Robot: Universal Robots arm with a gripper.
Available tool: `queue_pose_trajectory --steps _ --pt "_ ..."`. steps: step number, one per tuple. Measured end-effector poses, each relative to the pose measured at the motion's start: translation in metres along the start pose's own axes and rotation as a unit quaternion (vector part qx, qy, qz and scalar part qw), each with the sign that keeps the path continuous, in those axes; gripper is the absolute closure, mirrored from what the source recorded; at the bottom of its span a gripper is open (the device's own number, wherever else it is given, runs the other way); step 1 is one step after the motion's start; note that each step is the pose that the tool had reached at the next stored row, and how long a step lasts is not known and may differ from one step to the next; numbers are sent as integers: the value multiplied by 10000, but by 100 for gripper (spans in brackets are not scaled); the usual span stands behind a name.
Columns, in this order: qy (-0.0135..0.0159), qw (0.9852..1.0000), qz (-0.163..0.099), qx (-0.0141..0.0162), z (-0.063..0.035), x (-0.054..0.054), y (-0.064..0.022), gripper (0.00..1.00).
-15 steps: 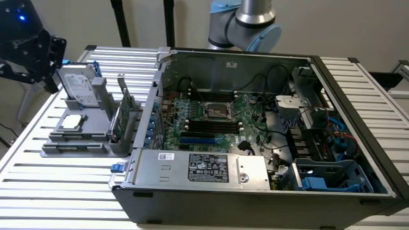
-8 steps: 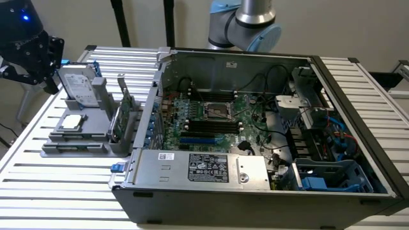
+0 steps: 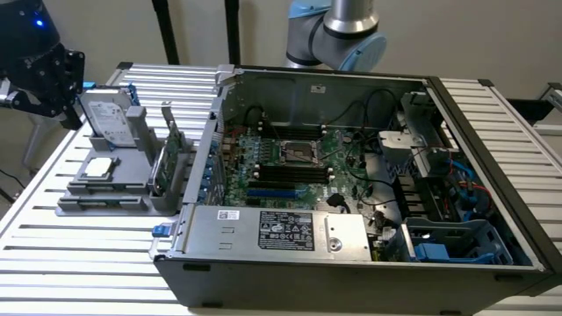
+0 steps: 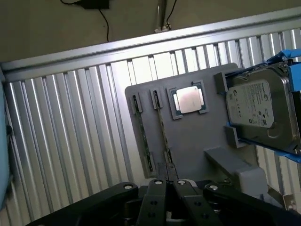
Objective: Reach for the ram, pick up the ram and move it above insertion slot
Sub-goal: 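Pick up the ram and move it above insertion slot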
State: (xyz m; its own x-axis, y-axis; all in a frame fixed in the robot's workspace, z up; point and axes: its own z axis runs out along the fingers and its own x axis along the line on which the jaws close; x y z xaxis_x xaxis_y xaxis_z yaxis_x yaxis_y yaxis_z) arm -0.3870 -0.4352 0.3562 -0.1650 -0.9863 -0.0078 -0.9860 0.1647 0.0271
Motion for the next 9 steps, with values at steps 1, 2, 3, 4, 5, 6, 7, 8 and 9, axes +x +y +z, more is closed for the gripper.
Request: queue_pose_trajectory --steps 1,2,3,4,5,6,7,8,9 --pt "2 10000 -90 2 1 0 0 89" --pt "4 9998 -180 3 3 0 0 89" --pt "6 9996 -271 3 7 0 -1 89" --pt "9 9993 -362 3 12 0 0 89" --pt "10 9990 -452 4 20 0 -1 89" --pt "13 9985 -542 4 26 0 -1 89" --pt "15 9980 -640 4 35 0 -1 89" --pt "18 9973 -730 5 43 1 -1 89" --pt "20 9967 -816 5 52 1 -2 89"
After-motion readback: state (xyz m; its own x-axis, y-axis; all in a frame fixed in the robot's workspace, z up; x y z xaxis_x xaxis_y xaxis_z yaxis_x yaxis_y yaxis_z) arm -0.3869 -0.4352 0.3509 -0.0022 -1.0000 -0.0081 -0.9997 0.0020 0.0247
